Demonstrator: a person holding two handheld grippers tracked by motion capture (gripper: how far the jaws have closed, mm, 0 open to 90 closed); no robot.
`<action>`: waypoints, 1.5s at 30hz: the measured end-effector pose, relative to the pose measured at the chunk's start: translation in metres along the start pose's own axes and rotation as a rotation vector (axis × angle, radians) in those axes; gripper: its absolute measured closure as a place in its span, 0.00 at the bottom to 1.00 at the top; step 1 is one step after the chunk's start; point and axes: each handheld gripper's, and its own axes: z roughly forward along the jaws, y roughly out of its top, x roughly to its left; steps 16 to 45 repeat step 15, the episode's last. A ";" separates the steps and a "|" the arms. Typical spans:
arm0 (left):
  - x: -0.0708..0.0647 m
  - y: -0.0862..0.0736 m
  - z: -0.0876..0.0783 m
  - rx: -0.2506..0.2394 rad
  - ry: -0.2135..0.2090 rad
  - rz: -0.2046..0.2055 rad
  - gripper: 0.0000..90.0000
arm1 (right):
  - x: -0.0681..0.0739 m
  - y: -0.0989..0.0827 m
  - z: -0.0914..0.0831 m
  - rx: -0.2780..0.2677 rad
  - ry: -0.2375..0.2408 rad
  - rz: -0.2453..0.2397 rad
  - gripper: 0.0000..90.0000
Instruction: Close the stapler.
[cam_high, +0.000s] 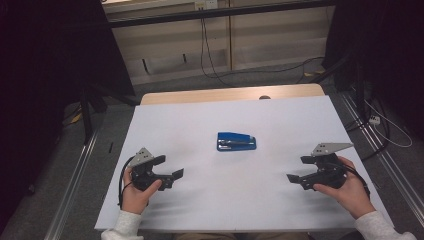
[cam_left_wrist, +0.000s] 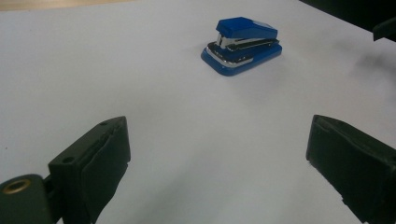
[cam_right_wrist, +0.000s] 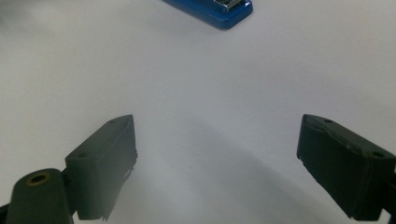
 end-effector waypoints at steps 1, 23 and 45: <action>0.000 -0.001 -0.001 0.002 0.001 0.000 0.07 | 0.000 0.000 0.000 0.000 0.000 0.000 0.13; 0.000 -0.013 -0.013 0.015 0.014 0.003 0.07 | 0.000 -0.004 -0.004 0.002 -0.002 0.003 0.13; 0.000 -0.013 -0.013 0.015 0.014 0.003 0.07 | 0.000 -0.004 -0.004 0.002 -0.002 0.003 0.13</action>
